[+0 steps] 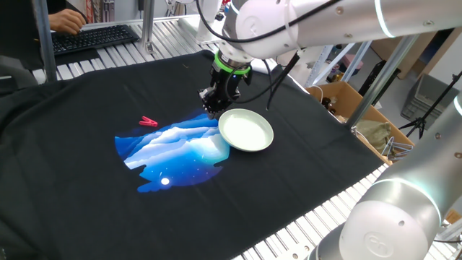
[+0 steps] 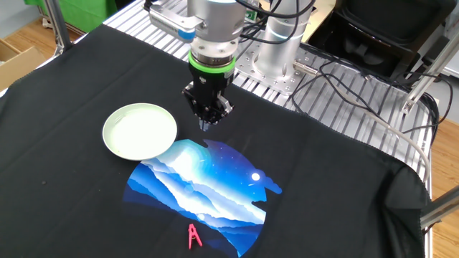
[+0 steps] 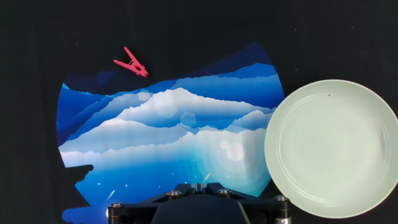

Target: Use a clamp

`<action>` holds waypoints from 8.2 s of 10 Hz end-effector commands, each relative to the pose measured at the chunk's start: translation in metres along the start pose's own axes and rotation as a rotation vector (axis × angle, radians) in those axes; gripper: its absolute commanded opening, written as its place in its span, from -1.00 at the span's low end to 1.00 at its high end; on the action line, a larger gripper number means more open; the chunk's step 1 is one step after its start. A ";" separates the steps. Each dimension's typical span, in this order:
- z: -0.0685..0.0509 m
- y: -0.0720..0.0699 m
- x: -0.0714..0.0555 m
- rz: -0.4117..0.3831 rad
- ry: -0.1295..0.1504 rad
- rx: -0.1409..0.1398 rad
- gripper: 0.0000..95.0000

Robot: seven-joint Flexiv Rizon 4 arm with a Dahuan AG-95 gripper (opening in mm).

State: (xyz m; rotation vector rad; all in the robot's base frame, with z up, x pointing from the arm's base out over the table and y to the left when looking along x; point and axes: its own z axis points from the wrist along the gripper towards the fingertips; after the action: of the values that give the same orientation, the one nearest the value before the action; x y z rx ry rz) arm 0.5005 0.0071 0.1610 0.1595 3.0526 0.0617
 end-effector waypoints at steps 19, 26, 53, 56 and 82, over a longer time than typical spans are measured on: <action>0.066 0.086 -0.084 0.180 0.058 0.000 -1.00; 0.061 0.085 -0.092 0.264 0.109 0.026 -1.00; 0.119 0.121 -0.153 0.750 0.129 0.055 -1.00; 0.137 0.122 -0.163 0.980 0.097 0.008 -1.00; 0.160 0.111 -0.182 2.038 0.065 -0.023 -0.20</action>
State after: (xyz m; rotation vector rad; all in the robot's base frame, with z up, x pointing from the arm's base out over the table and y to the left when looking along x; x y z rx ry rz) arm 0.7061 0.1039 0.0226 2.7932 1.5226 0.1833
